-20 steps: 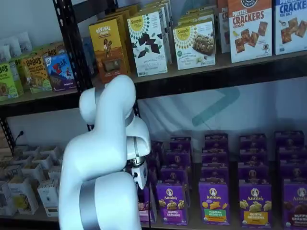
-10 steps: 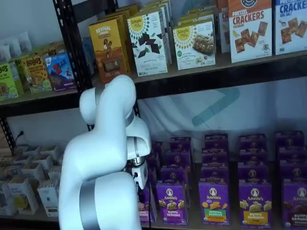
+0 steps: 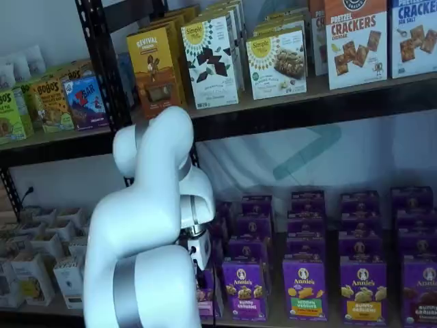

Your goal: Pick up the purple box with a pink patch in the middle, on the bottom shelf, the first box from the left

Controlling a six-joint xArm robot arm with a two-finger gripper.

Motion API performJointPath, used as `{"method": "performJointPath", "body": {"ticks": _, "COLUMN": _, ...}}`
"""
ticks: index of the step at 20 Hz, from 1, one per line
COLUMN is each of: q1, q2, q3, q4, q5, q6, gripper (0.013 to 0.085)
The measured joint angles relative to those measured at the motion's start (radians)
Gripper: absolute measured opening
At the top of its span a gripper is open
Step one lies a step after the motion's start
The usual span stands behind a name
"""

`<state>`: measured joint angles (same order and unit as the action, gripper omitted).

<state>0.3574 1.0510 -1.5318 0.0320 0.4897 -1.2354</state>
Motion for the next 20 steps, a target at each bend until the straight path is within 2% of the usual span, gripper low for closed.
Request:
{"method": "performJointPath", "body": {"ticks": 4, "q1": 0.000, "q2": 0.001, "q3": -0.002, "q4": 0.003, "q5": 0.001, "q6": -0.002, "gripper": 0.0490}}
{"method": "performJointPath", "body": {"ticks": 6, "q1": 0.000, "q2": 0.002, "q3": -0.004, "q4": 0.003, "q5": 0.003, "q6": -0.003, "gripper": 0.0410}}
{"method": "performJointPath", "body": {"ticks": 7, "q1": 0.000, "q2": 0.003, "q3": -0.005, "q4": 0.002, "q5": 0.004, "q6": -0.002, "gripper": 0.0410}}
{"method": "performJointPath", "body": {"ticks": 8, "q1": 0.000, "q2": 0.003, "q3": -0.006, "q4": 0.001, "q5": 0.005, "q6": -0.001, "gripper": 0.0370}}
{"method": "performJointPath", "body": {"ticks": 14, "q1": -0.001, "q2": 0.004, "q3": -0.011, "q4": -0.007, "q5": 0.020, "q6": 0.006, "gripper": 0.0370}}
{"method": "performJointPath", "body": {"ticks": 20, "q1": -0.003, "q2": -0.023, "q3": 0.032, "q4": -0.020, "q5": -0.002, "q6": 0.014, "gripper": 0.0370}}
